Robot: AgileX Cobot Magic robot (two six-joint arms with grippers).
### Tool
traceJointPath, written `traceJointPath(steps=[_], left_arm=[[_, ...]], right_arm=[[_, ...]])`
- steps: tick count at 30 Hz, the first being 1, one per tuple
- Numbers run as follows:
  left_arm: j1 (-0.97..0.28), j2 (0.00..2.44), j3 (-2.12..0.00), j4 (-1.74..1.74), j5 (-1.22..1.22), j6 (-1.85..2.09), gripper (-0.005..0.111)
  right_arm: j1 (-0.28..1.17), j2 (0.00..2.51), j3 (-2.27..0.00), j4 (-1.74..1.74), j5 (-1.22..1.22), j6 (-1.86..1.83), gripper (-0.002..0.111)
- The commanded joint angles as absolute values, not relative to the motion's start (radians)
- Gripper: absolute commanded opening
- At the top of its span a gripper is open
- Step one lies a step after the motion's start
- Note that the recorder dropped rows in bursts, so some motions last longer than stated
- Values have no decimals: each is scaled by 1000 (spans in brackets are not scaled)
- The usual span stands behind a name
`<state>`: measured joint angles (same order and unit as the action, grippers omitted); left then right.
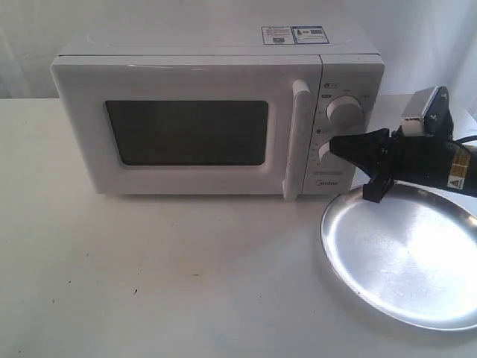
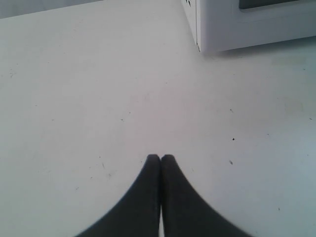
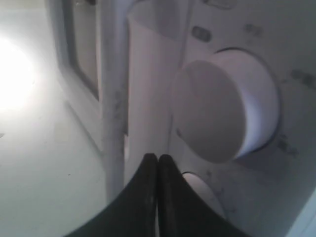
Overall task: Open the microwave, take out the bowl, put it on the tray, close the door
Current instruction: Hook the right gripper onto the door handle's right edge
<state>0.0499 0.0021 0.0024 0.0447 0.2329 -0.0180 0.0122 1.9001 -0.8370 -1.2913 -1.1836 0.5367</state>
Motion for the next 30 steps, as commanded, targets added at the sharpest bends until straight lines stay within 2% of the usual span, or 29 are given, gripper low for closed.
traceJointPath(steps=[1,4,8,11,16,21,23,29,30], left_arm=[[46,0,0,38,232,-22,0],[46,0,0,38,232,-22,0],[46,0,0,38,232,-22,0],[46,0,0,38,232,-22,0],[46,0,0,38,232,-22,0],[46,0,0,38,232,-22,0],[46,0,0,38,232,-22,0],[46,0,0,38,232,-22,0],[46,0,0,38,232,-22,0]], right_arm=[[15,1921,-842,-1215,-1221,474,3],[60,1921,-842,-1223,-1218,472,23],[162,1921,-842,-1223,-1216,409,64],[206,1921,-842,-1170,-1178,376,67],[268,1923,-856,-1118,-1034,360,63],[304,1926,-870,-1116,-1027,351,53],[311,1926,-870,-1116,-1027,343,44],[311,1926,-870,-1118,-1030,340,1],[311,1926,-870,-1118,-1031,338,0]])
